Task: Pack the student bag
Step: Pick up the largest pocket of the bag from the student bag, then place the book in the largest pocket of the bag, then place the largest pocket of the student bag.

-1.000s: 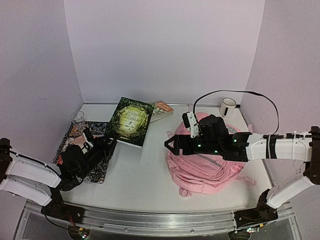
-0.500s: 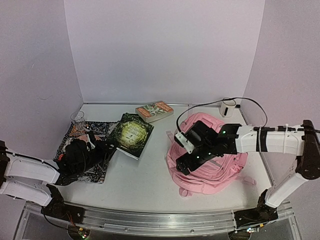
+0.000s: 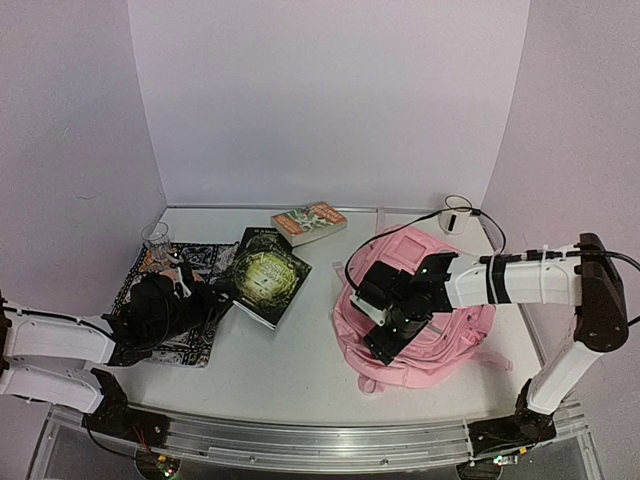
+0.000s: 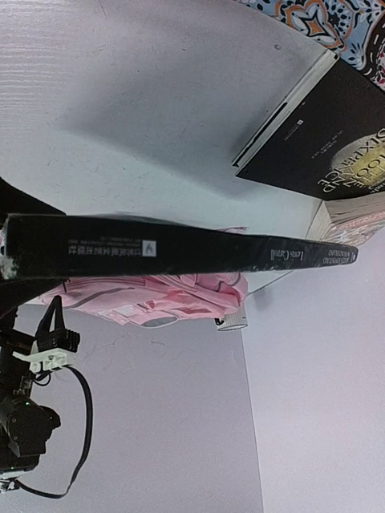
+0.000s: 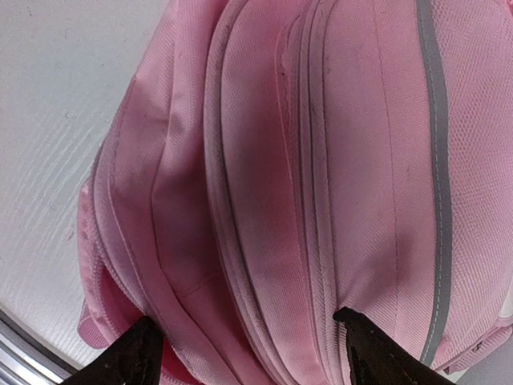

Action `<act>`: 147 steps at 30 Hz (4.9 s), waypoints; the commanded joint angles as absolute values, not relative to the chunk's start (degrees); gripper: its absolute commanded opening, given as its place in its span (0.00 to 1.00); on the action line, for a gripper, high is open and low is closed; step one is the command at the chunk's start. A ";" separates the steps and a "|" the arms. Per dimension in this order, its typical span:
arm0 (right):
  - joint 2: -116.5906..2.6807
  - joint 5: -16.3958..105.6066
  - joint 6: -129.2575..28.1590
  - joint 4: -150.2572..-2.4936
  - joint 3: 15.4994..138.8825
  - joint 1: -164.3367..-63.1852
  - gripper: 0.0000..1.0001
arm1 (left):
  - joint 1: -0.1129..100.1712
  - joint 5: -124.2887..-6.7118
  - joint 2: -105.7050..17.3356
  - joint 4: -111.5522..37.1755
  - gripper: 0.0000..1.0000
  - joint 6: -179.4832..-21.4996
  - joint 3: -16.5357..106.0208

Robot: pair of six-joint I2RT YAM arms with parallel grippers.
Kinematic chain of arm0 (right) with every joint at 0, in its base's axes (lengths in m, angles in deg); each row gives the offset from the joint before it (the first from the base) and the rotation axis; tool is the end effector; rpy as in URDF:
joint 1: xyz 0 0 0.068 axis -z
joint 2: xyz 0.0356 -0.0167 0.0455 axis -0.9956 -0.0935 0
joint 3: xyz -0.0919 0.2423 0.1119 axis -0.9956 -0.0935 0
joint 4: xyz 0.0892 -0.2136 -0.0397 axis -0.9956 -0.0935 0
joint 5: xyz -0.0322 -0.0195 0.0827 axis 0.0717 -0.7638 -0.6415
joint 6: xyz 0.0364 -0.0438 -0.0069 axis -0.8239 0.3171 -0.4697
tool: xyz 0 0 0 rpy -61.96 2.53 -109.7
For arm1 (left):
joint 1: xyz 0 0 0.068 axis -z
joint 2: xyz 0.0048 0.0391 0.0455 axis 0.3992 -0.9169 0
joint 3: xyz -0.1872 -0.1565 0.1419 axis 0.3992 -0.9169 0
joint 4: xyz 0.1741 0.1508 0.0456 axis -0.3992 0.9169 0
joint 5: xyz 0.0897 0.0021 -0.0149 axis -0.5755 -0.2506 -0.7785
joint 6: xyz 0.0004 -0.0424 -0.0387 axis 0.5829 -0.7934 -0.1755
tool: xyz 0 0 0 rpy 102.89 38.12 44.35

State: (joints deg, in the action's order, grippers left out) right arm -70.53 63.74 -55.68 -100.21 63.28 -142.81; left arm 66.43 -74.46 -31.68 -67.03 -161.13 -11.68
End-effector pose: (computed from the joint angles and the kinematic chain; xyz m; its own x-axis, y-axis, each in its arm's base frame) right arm 0.1744 0.2657 0.2232 -0.5950 -0.5741 -0.5625 -0.6673 0.7429 -0.0525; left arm 0.1448 -0.1338 0.2094 -0.6987 -0.6505 -0.2977 0.0222 0.3962 -0.9179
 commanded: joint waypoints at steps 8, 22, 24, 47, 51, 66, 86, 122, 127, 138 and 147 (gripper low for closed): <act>-79.05 69.71 -54.07 -104.48 66.45 -144.74 0.80 | 65.97 -70.18 -32.13 -73.00 0.00 -160.37 -6.83; -75.34 84.10 -55.23 -110.25 73.32 -144.86 0.18 | 65.98 -62.00 -33.41 -73.03 0.00 -163.49 -7.09; -74.74 86.21 -55.02 -111.09 74.95 -144.90 0.06 | 66.04 -60.62 -33.64 -73.03 0.00 -164.07 -6.90; -69.11 93.61 -54.33 -111.95 89.88 -144.76 0.00 | 76.72 -57.31 -47.40 -74.42 0.00 -165.75 9.26; -68.27 89.99 -54.04 -108.68 90.16 -144.79 0.00 | 77.96 -57.74 -53.46 -76.48 0.00 -167.11 13.05; -66.16 81.93 -56.77 -102.82 87.34 -145.30 0.00 | 79.78 -62.10 -74.23 -86.82 0.00 -171.41 29.18; -64.33 80.52 -58.80 -100.48 84.16 -145.66 0.00 | 81.54 -67.49 -91.31 -94.97 0.09 -176.12 39.21; -65.04 78.07 -63.53 -100.39 69.82 -145.21 0.01 | 84.44 -89.01 -48.47 -55.15 0.99 -149.70 9.28; -67.50 70.45 -63.50 -99.02 67.43 -145.26 0.08 | 76.93 -84.12 -43.99 -54.95 0.99 -151.32 6.17; -67.79 68.18 -65.17 -95.43 65.43 -145.19 0.46 | 64.80 -73.20 -54.11 -54.95 0.95 -149.69 17.63; -65.44 71.46 -65.82 -92.74 67.04 -145.25 0.77 | 57.98 -65.14 -71.38 -54.95 0.83 -152.93 32.70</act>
State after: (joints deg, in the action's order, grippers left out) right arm -68.10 68.45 -64.91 -92.91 65.35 -145.43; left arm 60.97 -70.41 -64.83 -54.17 -150.93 25.86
